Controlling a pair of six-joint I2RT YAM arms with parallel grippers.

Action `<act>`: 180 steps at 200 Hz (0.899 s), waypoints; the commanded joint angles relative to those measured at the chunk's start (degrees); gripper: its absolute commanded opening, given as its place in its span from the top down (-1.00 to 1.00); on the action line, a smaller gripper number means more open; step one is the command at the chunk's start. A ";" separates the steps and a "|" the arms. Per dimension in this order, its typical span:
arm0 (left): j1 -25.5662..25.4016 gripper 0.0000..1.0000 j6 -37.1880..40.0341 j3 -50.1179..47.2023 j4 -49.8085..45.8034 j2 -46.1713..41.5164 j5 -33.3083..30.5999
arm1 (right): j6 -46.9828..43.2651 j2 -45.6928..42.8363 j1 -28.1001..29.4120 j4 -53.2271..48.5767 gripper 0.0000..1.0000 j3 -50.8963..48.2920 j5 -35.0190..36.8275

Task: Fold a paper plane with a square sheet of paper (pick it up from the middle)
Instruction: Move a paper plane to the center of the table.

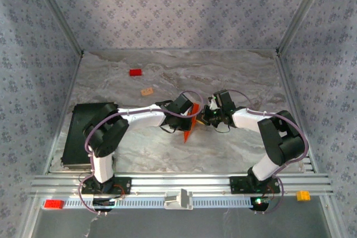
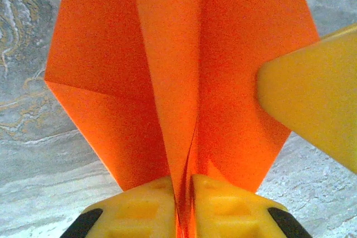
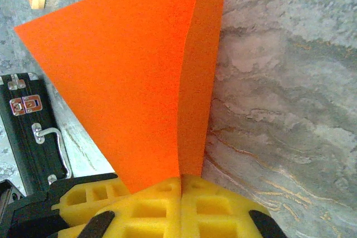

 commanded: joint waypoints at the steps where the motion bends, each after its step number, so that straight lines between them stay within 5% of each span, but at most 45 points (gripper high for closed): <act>1: 0.11 0.69 0.51 -0.61 -0.01 0.26 0.41 | -0.83 0.52 -0.32 -1.22 0.90 -0.38 -0.56; 98: 0.04 0.61 -0.47 -0.73 1.72 1.72 2.28 | -0.78 0.83 -0.29 -1.11 0.90 -0.35 -0.75; 180: 0.10 0.88 -0.85 -0.03 -0.40 0.28 0.21 | -0.94 0.17 -0.43 -1.35 0.87 -0.41 -0.61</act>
